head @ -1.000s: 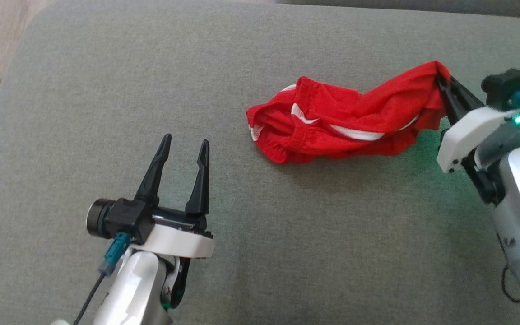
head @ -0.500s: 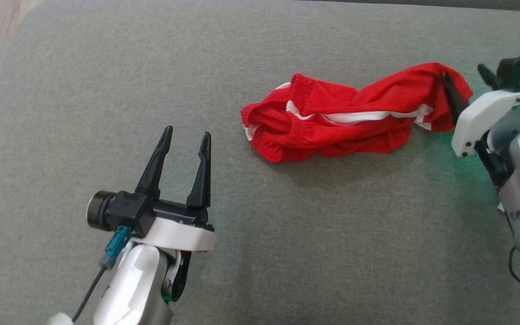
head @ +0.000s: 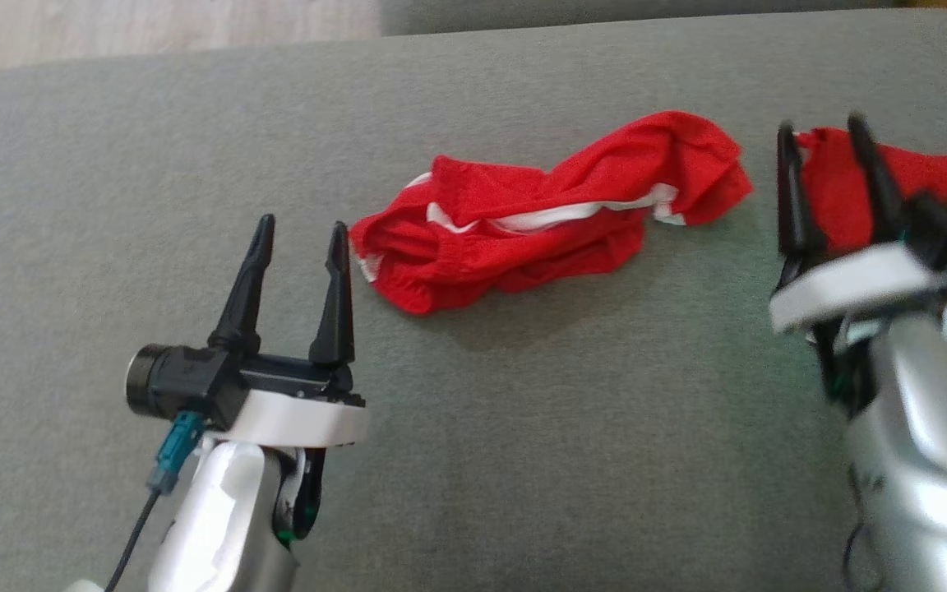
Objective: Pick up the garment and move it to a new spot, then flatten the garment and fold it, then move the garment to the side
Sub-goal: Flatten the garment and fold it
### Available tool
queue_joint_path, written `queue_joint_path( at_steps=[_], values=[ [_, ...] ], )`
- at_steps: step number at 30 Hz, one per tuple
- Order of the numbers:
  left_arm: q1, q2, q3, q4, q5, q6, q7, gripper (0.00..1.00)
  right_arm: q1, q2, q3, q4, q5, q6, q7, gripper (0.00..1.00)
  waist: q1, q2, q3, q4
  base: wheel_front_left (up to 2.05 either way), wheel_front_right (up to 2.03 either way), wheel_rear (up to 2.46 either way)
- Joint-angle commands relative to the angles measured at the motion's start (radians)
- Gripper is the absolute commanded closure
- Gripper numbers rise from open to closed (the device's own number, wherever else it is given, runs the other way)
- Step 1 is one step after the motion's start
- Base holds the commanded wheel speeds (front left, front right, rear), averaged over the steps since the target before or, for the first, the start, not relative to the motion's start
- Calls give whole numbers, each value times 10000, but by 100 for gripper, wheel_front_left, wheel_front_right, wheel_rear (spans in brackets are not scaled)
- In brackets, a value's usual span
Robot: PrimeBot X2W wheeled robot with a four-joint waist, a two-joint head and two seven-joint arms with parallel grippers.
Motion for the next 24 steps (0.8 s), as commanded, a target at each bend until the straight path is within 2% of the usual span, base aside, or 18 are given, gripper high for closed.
queue_joint_path(
  at_steps=[1,4,10,24],
  values=[
    [-117,49,444,-421,63,9,-80,0,782,550,-248,-1098,-320,67,-173,0,1,0,-179,-380,0,0,0],
    [-40,46,504,-483,52,1,-80,0,1889,1038,-690,-2264,-629,67,-199,0,1,0,-238,-595,0,0,0],
    [21,41,552,-522,-15,-25,-80,0,3243,1314,-1006,-3590,-665,67,-205,0,1,0,-267,-795,0,0,0],
    [112,37,598,-455,-162,-77,-80,0,3734,1328,-820,-4150,-467,67,-207,0,1,0,-248,-964,0,0,0]
  ],
)
